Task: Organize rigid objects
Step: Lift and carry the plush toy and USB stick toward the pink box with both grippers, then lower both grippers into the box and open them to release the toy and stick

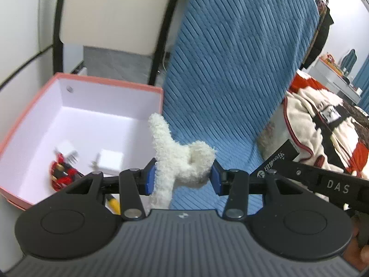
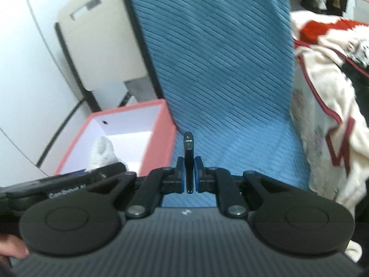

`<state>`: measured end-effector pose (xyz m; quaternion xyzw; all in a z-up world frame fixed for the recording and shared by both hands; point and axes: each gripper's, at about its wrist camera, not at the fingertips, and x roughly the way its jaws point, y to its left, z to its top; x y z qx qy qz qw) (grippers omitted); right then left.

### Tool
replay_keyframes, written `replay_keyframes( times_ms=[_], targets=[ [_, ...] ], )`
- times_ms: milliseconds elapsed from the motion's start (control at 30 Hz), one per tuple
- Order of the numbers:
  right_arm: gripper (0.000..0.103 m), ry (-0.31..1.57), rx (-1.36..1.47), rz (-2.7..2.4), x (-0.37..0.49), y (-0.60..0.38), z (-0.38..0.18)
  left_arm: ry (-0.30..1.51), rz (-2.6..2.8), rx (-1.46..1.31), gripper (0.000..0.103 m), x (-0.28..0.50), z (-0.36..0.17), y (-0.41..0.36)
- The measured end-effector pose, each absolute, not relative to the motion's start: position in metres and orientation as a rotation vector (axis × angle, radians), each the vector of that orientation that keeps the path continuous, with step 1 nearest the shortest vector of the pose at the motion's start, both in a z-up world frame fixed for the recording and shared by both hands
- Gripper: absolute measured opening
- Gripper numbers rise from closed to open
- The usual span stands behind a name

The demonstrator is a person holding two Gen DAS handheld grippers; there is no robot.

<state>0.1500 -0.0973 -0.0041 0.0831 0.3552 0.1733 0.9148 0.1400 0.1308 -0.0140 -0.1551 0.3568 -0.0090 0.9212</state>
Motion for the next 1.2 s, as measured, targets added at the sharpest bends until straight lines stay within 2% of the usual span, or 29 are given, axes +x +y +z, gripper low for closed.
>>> replay_keyframes(
  times_ms=[333, 533, 1200],
  targets=[
    [0.012, 0.665, 0.154, 0.494, 0.153, -0.017, 0.029, 0.673, 0.071, -0.326, 0.052, 0.131, 0.020, 0.213],
    [0.012, 0.682, 0.147, 0.540, 0.173, 0.023, 0.030, 0.663, 0.123, -0.319, 0.052, 0.141, 0.028, 0.258],
    [0.012, 0.999, 0.075, 0.512, 0.236, 0.081, -0.071, 0.957, 0.110, -0.374, 0.052, 0.217, -0.084, 0.316]
  ],
)
